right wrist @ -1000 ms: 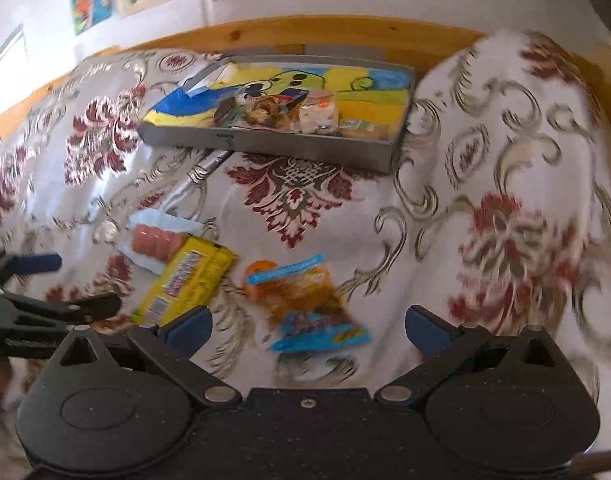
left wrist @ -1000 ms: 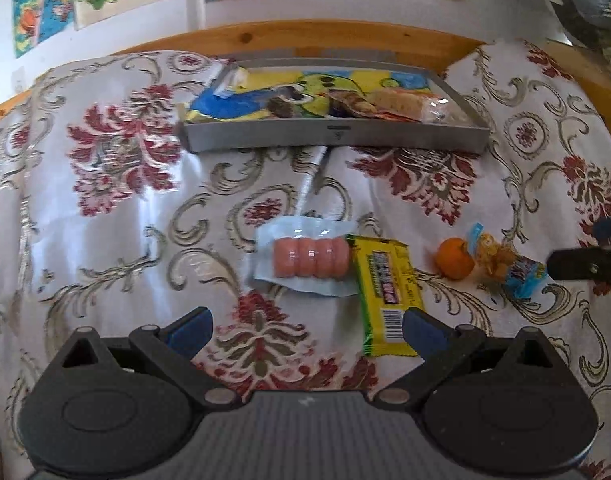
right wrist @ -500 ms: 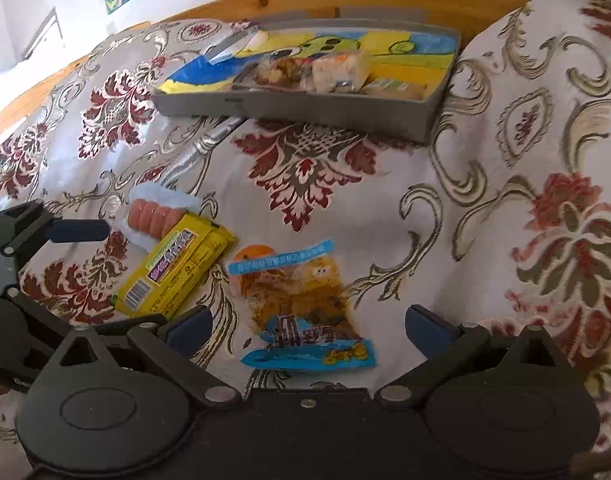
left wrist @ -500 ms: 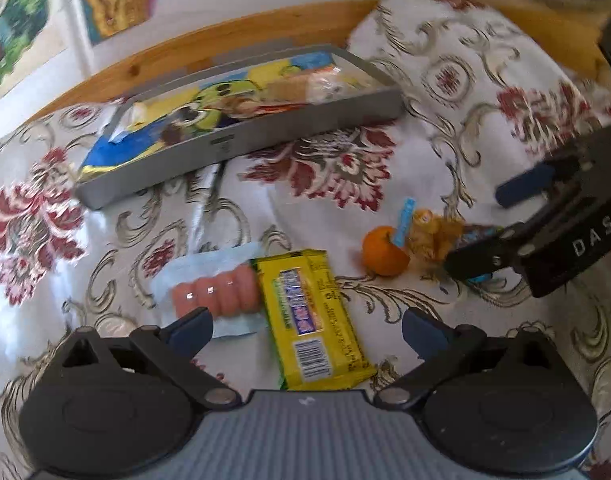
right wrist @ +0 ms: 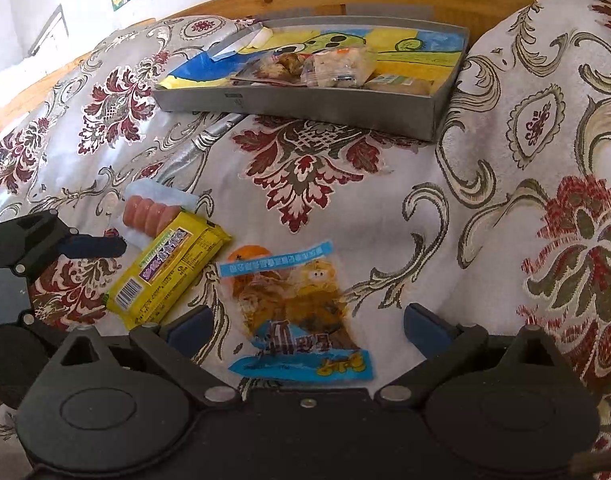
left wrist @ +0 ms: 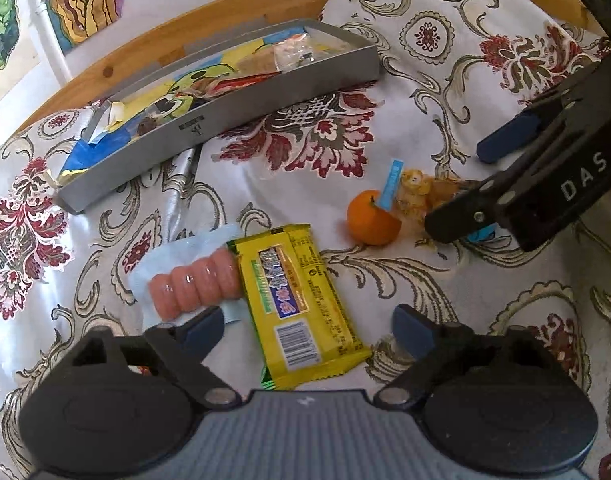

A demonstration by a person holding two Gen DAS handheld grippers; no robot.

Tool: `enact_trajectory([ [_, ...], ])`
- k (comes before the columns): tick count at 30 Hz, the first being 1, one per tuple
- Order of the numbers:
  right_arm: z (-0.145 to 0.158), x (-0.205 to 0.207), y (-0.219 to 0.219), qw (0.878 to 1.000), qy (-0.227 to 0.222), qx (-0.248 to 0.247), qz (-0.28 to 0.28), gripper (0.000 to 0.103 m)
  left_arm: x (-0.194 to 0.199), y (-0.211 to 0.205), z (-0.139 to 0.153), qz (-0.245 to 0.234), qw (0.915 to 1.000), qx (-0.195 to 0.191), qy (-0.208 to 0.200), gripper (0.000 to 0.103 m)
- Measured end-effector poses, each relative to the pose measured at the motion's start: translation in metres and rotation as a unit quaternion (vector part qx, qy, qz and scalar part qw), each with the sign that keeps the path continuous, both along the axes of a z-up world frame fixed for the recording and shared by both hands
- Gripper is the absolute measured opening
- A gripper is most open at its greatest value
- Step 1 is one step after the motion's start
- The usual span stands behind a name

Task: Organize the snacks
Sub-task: 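Lower right tool onto the blue-labelled snack bag while left tool approaches the yellow wafer bar, then close left tool on the yellow wafer bar while right tool closes on the snack bag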

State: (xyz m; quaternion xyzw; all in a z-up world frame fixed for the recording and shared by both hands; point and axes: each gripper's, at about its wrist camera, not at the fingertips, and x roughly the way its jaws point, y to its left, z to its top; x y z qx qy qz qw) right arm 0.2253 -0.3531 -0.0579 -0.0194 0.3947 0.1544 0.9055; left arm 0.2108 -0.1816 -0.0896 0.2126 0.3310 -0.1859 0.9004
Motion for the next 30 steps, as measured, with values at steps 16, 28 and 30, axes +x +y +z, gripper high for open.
enact_trajectory([
  [16,-0.004,0.001,0.003,1.0,0.018,-0.008,0.003,0.089,0.01,0.016,0.0,0.041,0.998,-0.036,0.034,0.06],
  [28,-0.009,-0.003,0.016,0.998,0.02,-0.062,0.002,0.068,0.006,0.016,0.001,0.044,0.9974,-0.042,0.037,0.052],
  [30,-0.009,-0.003,0.016,0.998,0.021,-0.061,-0.003,0.066,0.006,0.016,0.0,0.044,0.9974,-0.043,0.037,0.052],
])
